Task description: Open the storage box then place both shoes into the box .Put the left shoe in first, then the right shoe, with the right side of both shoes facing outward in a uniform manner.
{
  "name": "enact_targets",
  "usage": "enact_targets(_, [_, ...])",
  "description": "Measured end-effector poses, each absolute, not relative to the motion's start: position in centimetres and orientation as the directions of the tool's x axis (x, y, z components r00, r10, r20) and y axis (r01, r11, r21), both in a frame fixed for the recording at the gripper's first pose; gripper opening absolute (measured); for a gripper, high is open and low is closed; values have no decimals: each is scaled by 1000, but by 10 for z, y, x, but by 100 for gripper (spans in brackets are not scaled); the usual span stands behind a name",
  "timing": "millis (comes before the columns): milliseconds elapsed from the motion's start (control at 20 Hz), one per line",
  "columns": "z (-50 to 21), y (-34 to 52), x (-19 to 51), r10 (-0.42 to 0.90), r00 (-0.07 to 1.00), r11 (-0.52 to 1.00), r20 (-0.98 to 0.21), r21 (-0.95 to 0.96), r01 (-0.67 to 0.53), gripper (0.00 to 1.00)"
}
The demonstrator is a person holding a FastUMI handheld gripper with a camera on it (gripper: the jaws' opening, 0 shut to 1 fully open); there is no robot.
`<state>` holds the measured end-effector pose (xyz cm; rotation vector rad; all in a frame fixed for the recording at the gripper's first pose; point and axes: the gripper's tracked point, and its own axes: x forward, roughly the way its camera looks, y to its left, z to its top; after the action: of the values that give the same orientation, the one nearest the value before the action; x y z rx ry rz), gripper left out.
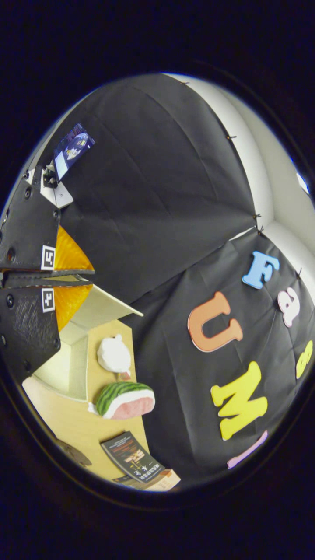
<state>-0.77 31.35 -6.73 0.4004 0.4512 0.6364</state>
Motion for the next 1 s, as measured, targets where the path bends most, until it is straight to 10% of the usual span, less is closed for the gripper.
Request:
enact_targets(450, [-87, 412, 1, 630, 707, 768, -322, 395, -505, 11])
enact_targets(800, [-82, 417, -2, 610, 733, 790, -303, 308, -530, 89])
enact_targets(1000, [-71, 366, -6, 544, 792, 838, -278, 233, -494, 94])
